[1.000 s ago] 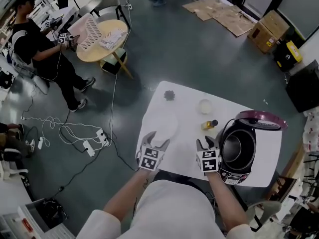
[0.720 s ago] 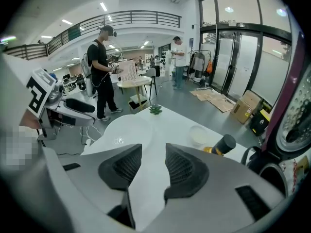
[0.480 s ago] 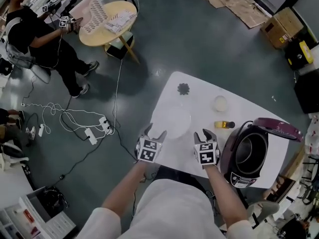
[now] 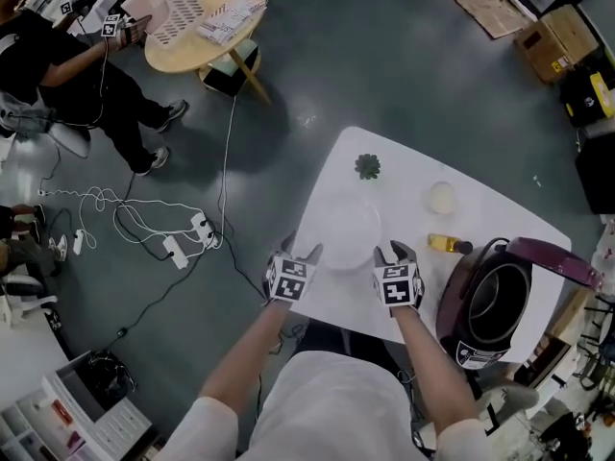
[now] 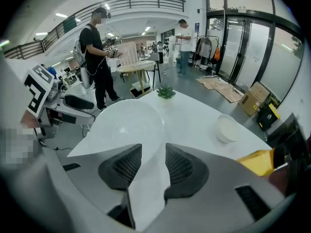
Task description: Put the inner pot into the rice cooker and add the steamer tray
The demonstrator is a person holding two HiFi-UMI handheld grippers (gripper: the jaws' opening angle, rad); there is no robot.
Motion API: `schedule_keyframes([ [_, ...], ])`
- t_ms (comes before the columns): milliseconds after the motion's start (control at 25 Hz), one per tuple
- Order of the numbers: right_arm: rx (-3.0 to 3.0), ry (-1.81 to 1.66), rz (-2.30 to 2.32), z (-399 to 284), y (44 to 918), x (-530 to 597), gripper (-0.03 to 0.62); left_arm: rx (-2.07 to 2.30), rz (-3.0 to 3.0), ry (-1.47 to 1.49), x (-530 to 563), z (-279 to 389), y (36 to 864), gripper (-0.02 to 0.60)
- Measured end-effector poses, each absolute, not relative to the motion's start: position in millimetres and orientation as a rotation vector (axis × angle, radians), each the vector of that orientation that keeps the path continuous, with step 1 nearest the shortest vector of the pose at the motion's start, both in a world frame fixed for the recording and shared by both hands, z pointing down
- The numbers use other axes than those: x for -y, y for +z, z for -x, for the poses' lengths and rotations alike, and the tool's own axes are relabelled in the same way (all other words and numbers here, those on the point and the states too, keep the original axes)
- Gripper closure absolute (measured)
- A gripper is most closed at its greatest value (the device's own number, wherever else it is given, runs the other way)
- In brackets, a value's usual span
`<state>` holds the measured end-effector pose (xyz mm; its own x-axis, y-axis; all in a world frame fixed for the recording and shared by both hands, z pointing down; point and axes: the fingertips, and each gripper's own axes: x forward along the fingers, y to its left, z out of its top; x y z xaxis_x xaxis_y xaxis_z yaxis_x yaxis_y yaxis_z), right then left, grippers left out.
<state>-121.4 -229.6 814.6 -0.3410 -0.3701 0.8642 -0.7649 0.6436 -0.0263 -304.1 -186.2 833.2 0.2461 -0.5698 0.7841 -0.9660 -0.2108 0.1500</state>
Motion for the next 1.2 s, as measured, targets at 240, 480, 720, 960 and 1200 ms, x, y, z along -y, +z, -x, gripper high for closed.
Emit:
schedule_keyframes([
  [240, 1.899, 0.596, -0.879, 125, 848, 239, 0.419, 1.343, -1.834, 0.818, 189, 305, 863, 0.262],
  [480, 1.865, 0.645, -0.875, 128, 874, 243, 0.411, 1.305, -1.814, 0.846, 191, 301, 884, 0.269],
  [720, 1.831, 0.656, -0.879, 135, 885, 247, 0.461, 1.276, -1.822, 0.911, 192, 304, 896, 0.358],
  [960, 1.844, 0.657, -0.884, 134, 877, 247, 0.471, 1.294, -1.833, 0.907, 195, 305, 889, 0.411],
  [1200, 1.856, 0.649, -0.923, 126, 850, 240, 0.474, 1.294, -1.879, 0.900, 190, 297, 864, 0.411],
])
